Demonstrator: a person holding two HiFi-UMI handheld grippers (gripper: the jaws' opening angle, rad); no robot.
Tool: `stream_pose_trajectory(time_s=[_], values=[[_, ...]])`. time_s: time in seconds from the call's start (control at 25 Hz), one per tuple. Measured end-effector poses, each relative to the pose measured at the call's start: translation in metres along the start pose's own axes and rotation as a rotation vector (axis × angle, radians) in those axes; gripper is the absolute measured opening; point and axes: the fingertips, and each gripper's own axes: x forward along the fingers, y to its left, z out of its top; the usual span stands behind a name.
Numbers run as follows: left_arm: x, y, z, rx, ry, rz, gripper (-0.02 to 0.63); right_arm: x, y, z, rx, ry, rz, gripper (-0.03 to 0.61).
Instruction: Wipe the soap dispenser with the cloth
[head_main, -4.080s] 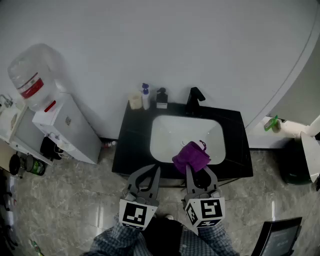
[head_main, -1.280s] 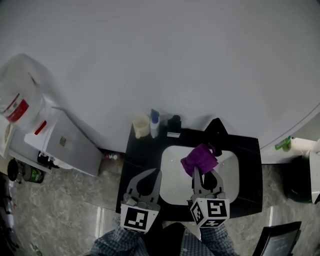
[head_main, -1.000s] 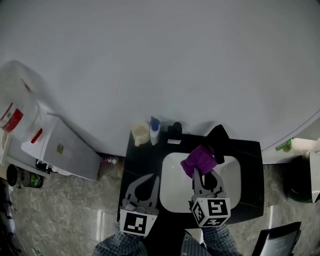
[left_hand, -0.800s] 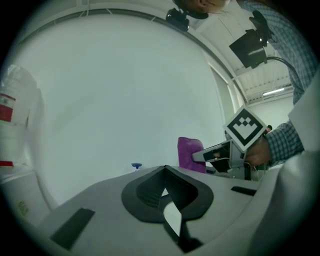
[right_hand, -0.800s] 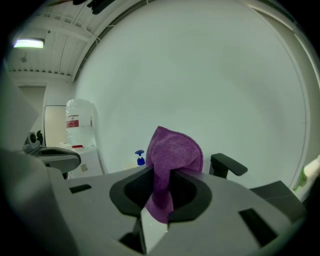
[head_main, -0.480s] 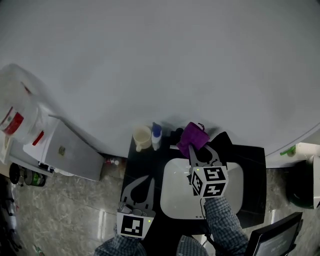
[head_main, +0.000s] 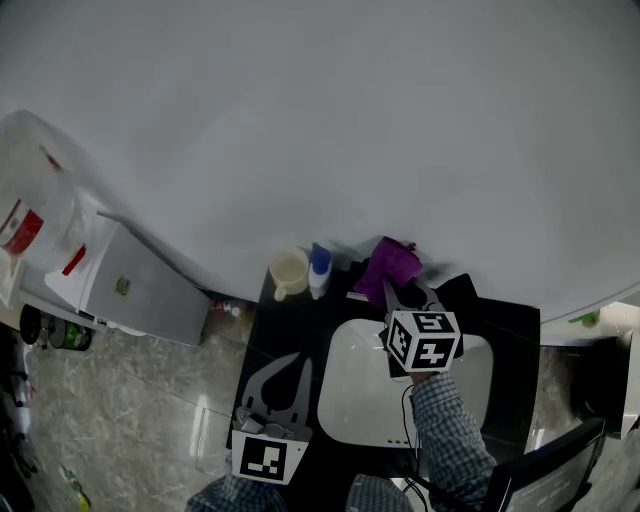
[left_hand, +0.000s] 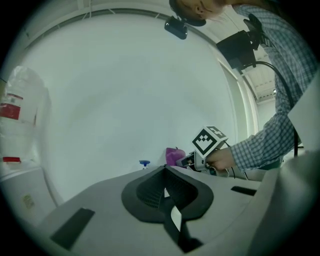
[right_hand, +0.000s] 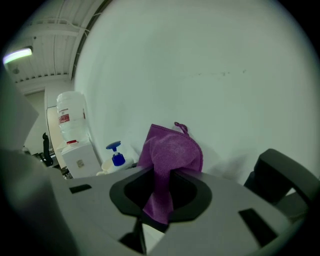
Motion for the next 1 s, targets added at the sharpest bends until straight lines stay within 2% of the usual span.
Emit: stream_pose_trajectory(time_s=[0.12, 0.48, 0.68, 0.8, 1.0], values=[[0.002, 0.000, -0.006, -0.003, 0.011, 0.005, 0.002, 0.010, -0.008, -0.015, 0.001, 0.037, -0.014, 0.078], [0.010, -0.003, -0.019, 0.125, 0.069, -0.027, 0.002, 0.029, -0.025, -0.068, -0.019, 0.166, -0.060, 0.078], [0.013, -0.008, -0.022, 0.101, 0.070, -0.029, 0.002, 0.031, -0.036, -0.091, -0.007, 0.232, -0.094, 0.078], [0.014, -0.011, -0.021, 0.116, 0.071, -0.036, 0.002, 0.026, -0.042, -0.101, -0.003, 0.258, -0.115, 0.078], [0.015, -0.011, -0.015, 0.111, 0.053, -0.033, 0.002, 0.006, -0.047, -0.089, 0.010, 0.244, -0.132, 0.078]])
